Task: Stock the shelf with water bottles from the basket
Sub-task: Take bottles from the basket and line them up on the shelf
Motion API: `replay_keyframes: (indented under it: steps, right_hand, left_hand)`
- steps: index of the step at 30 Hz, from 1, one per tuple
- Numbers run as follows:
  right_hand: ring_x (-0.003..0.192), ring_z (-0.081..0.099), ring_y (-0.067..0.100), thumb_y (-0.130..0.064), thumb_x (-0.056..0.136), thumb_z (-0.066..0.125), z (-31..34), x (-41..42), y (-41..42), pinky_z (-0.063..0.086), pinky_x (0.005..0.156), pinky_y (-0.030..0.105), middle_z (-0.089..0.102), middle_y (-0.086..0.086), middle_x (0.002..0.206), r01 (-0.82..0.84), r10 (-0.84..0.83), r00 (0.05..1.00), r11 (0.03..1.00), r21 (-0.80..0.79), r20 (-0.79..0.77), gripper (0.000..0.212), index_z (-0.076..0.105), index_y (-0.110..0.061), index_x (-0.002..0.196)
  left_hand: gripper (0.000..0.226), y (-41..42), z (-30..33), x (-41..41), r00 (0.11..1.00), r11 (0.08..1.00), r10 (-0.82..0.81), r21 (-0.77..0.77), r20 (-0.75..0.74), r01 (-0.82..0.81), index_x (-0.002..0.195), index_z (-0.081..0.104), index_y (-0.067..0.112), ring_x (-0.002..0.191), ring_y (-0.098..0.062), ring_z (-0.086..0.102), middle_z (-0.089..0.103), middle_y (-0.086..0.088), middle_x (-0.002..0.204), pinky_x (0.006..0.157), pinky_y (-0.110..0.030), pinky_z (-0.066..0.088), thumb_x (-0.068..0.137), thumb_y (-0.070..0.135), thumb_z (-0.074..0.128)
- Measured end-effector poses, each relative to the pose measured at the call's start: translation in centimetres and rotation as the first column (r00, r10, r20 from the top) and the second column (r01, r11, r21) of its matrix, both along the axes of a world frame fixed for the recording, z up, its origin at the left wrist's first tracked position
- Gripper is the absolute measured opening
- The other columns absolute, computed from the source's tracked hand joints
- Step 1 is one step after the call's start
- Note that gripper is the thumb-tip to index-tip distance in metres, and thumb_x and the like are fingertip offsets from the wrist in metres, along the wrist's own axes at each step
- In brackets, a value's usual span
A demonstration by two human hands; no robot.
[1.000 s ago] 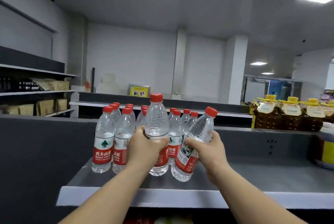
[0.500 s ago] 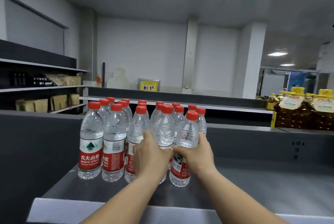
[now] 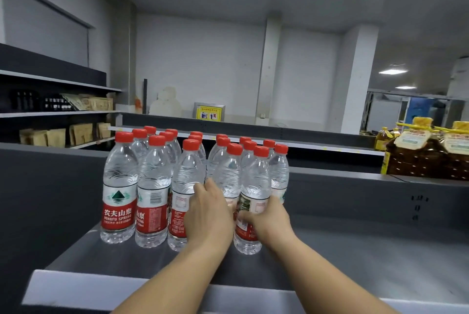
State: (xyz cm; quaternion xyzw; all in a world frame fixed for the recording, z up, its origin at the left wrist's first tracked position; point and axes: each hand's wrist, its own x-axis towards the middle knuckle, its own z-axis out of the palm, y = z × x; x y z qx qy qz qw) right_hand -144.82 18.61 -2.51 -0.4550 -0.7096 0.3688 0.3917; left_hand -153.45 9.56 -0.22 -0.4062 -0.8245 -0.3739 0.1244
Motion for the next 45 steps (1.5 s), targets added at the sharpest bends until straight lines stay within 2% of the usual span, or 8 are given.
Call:
replay_keyframes:
  steps: [3,8,16,25,31,37,42,45]
  right_hand:
    - [0.098,0.071,0.018,-0.032,0.073,0.086,-1.1,0.3,-0.1,0.055,0.09,0.033,0.076,-0.002,0.1,-0.042,0.048,0.996,0.995,-0.091,0.069,0.036,0.074,-0.02,0.105]
    - [0.096,0.07,0.018,-0.039,0.071,0.085,-2.0,-0.2,-0.3,0.053,0.083,0.03,0.076,-0.004,0.1,-0.004,0.012,0.995,0.997,-0.073,0.099,0.043,0.074,-0.022,0.108]
    - [0.089,0.062,0.014,-0.035,0.076,0.084,-1.8,-0.4,-0.4,0.044,0.078,0.023,0.075,-0.001,0.108,-0.007,0.012,0.99,0.999,-0.035,0.142,0.044,0.072,-0.02,0.115]
    - [0.113,0.066,0.024,-0.03,0.079,0.083,-2.2,0.3,-1.5,0.05,0.093,0.03,0.073,0.003,0.119,0.007,0.006,0.987,0.997,-0.079,0.161,0.047,0.07,-0.016,0.121]
    - [0.113,0.065,0.029,-0.022,0.081,0.079,-2.0,0.9,-4.1,0.051,0.094,0.034,0.073,0.008,0.119,0.036,-0.024,0.99,0.996,-0.081,0.139,0.039,0.071,-0.013,0.118]
    - [0.11,0.065,0.03,-0.029,0.086,0.073,-1.3,1.4,-7.9,0.052,0.094,0.038,0.073,0.007,0.115,0.073,-0.068,0.986,0.997,-0.03,0.151,0.032,0.069,-0.014,0.113]
    - [0.107,0.065,0.028,-0.038,0.094,0.059,-1.3,1.4,-13.9,0.051,0.093,0.038,0.073,0.004,0.109,0.124,-0.125,0.991,0.991,0.043,0.041,0.033,0.07,-0.012,0.112]
    - [0.085,0.071,0.024,-0.041,0.095,0.052,-2.9,1.7,-18.9,0.059,0.083,0.049,0.073,-0.001,0.088,0.109,-0.102,0.984,0.993,0.038,-0.143,0.03,0.07,-0.017,0.097]
  left_hand:
    - [0.045,-0.4,0.1,-0.4,0.998,0.999,0.003,-0.051,-0.068,-0.006,0.12,0.04,0.01,0.103,-0.025,0.063,0.054,-0.007,0.12,0.066,-0.031,0.043,0.091,0.038,0.062]
    - [0.036,-0.6,-1.0,-0.8,0.998,0.997,-0.051,-0.067,-0.038,0.048,0.116,0.044,0.011,0.101,-0.029,0.065,0.066,-0.008,0.109,0.069,-0.036,0.043,0.094,0.036,0.058]
    - [0.022,-0.3,-2.0,-1.9,0.99,0.996,-0.082,-0.034,0.112,0.087,0.098,0.059,0.012,0.098,-0.03,0.063,0.068,-0.009,0.102,0.075,-0.035,0.045,0.091,0.032,0.063]
    - [0.025,-1.2,-2.7,-2.8,0.96,0.983,-0.161,-0.05,0.231,0.177,0.079,0.05,0.021,0.085,-0.024,0.062,0.066,-0.001,0.089,0.071,-0.033,0.048,0.082,0.037,0.07]
    - [0.021,-3.1,-2.6,-2.6,0.915,0.954,-0.269,-0.047,0.301,0.296,0.093,0.053,0.025,0.094,-0.019,0.062,0.065,0.004,0.097,0.084,-0.033,0.05,0.081,0.032,0.068]
    - [0.017,-7.4,-2.9,-2.3,0.899,0.954,-0.28,-0.005,0.336,0.299,0.095,0.055,0.025,0.09,-0.016,0.059,0.06,0.009,0.089,0.08,-0.031,0.049,0.084,0.031,0.066]
    - [0.015,-13.2,-4.3,-1.9,0.867,0.941,-0.322,0.025,0.38,0.338,0.1,0.058,0.023,0.094,-0.018,0.062,0.063,0.005,0.098,0.081,-0.031,0.048,0.088,0.03,0.063]
    - [0.011,-17.9,-6.8,-1.8,0.825,0.931,-0.342,0.042,0.45,0.362,0.093,0.063,0.022,0.089,-0.02,0.065,0.068,0.002,0.092,0.072,-0.03,0.048,0.087,0.031,0.061]
